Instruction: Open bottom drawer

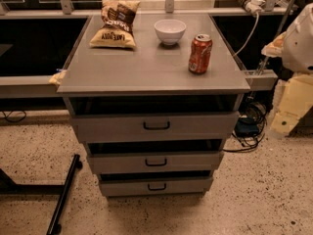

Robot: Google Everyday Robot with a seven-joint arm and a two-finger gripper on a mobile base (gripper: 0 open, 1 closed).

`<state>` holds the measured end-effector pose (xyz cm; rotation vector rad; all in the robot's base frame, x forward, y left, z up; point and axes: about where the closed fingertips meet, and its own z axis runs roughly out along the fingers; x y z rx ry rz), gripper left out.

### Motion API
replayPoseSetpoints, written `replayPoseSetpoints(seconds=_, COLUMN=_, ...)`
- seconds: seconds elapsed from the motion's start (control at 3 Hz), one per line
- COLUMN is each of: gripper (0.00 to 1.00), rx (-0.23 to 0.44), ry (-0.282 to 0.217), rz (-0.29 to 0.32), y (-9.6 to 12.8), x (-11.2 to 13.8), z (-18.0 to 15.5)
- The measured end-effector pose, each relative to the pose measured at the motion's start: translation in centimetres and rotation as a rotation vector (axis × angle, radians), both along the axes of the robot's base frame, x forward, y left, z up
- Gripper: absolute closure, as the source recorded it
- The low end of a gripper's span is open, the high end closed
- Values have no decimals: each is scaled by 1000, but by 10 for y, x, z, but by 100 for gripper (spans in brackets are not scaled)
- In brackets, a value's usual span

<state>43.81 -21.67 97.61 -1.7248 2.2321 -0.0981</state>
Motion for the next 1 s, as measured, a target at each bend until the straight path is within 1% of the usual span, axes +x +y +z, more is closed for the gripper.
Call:
replayPoseSetpoints(seconds=0.33, gripper=0, rx=0, ry=0, rz=0, y=0, x=0, z=0)
replayPoseSetpoints(seconds=0.67, gripper=18, rx=0, ry=0, rz=0, y=0, x=0, z=0)
replayPoseSetpoints(seconds=1.0, gripper=41, rx=36, ry=6, rz=-8, y=5, x=-4, z=-28)
